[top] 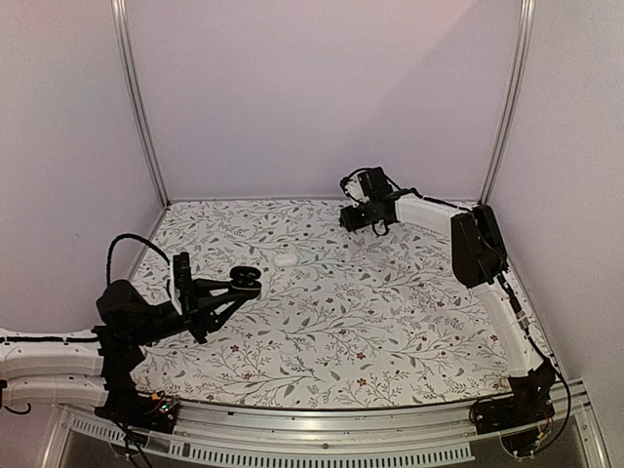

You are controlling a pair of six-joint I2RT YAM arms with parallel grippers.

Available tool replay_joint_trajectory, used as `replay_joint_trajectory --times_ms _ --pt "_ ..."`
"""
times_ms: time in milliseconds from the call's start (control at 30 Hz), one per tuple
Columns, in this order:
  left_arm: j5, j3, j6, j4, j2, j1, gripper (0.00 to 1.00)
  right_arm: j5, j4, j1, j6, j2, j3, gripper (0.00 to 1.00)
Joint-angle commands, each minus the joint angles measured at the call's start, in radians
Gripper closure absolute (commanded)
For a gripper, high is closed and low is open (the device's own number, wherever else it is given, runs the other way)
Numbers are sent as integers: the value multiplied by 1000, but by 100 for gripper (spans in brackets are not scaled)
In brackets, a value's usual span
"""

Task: Insert the wireless bluetooth earbuds into the charging case
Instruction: Move the right earbud to the center of the board.

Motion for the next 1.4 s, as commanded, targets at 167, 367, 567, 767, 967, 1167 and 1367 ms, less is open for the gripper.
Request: replay_joint_trajectory --times_ms 167,367,567,767,967,1167,1367 --pt "-9 -24 0 5 -23 21 100 85 56 3 -24 96 99 56" --pt "-6 -24 2 -1 -31 25 100 101 15 3 -26 142 176 58" --pt "-1 -24 -2 -2 -35 28 100 87 12 3 -15 145 183 57" --pt "-11 -27 1 -45 -93 30 100 -54 47 -6 76 150 194 40" --pt "-25 -34 3 -78 -148 30 100 -232 157 -73 306 141 123 26" --pt "-28 -39 2 -93 -177 31 100 -335 304 -127 504 124 39 21" --pt "-33 -44 3 -99 -197 30 100 -433 345 -134 551 166 50 20"
